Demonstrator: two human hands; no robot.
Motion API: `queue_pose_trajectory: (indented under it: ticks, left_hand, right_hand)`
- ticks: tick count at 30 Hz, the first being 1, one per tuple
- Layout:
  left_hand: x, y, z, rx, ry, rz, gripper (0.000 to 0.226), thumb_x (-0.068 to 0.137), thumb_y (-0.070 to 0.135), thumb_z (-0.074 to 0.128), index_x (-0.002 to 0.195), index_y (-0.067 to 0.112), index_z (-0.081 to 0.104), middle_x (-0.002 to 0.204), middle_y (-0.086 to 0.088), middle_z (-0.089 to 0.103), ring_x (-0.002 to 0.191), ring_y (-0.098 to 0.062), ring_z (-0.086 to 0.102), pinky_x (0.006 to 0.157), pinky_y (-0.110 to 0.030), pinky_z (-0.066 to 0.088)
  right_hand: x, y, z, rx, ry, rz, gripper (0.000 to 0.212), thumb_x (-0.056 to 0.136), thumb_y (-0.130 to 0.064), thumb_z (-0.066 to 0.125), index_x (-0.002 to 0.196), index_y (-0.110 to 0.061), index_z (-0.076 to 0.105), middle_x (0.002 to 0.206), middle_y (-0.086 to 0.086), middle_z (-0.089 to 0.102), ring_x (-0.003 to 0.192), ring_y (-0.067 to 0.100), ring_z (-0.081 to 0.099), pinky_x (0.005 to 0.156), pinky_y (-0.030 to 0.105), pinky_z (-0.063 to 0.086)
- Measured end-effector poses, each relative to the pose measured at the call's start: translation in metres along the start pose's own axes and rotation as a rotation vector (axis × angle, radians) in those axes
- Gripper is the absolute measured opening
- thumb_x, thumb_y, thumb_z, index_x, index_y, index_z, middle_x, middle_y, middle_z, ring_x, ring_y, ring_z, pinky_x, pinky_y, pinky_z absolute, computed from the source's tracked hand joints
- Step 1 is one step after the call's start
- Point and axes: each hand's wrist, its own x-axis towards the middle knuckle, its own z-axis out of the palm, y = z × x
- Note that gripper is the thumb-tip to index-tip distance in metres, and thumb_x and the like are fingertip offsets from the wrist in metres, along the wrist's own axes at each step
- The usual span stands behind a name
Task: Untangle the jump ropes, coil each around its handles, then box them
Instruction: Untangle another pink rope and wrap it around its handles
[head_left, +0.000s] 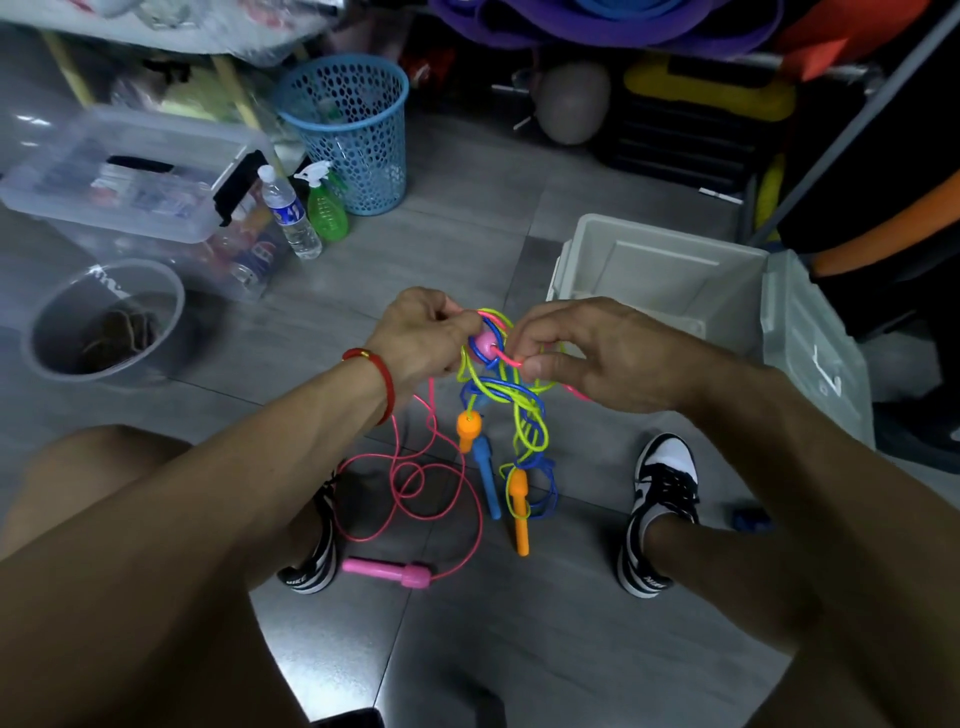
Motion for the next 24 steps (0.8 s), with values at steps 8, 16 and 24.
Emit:
queue_pose_trajectory:
  ticks: [8, 16, 24]
  left_hand:
    - [0.003, -0.003, -0.004, 0.166, -0.122, 0.191, 0.016, 0.085, 0.024, 0.066, 0.086, 0.016, 0.052, 0.070, -0.007, 0.062, 0.053, -0.017, 0.055, 0.056, -0.030, 0.046]
    - [0.001, -0.001, -0.003, 0.335, -0.259, 0.215, 0.014, 0.087, 0.022, 0.060, 0.099, 0.015, 0.058, 0.079, -0.012, 0.067, 0.069, -0.026, 0.060, 0.067, -0.043, 0.053]
    - [0.008, -0.004, -0.011, 0.199, -0.103, -0.033, 0.022, 0.085, 0.011, 0.058, 0.072, -0.003, 0.067, 0.057, -0.021, 0.055, 0.044, -0.023, 0.042, 0.047, -0.026, 0.034]
  right_hand:
    - [0.001, -0.013, -0.005, 0.779, 0.427, 0.452, 0.028, 0.102, -0.008, 0.048, 0.078, -0.009, 0.062, 0.104, 0.028, 0.070, 0.093, 0.036, 0.067, 0.095, 0.051, 0.050]
    - [-0.002, -0.012, -0.010, 0.845, 0.470, 0.567, 0.022, 0.102, -0.008, 0.046, 0.095, 0.000, 0.066, 0.107, 0.023, 0.072, 0.095, 0.029, 0.064, 0.088, 0.039, 0.047]
    - [0.000, -0.006, -0.008, 0.193, 0.503, 0.394, 0.027, 0.093, -0.044, 0.046, 0.071, -0.039, 0.062, 0.092, -0.009, 0.073, 0.102, 0.021, 0.059, 0.095, 0.045, 0.044]
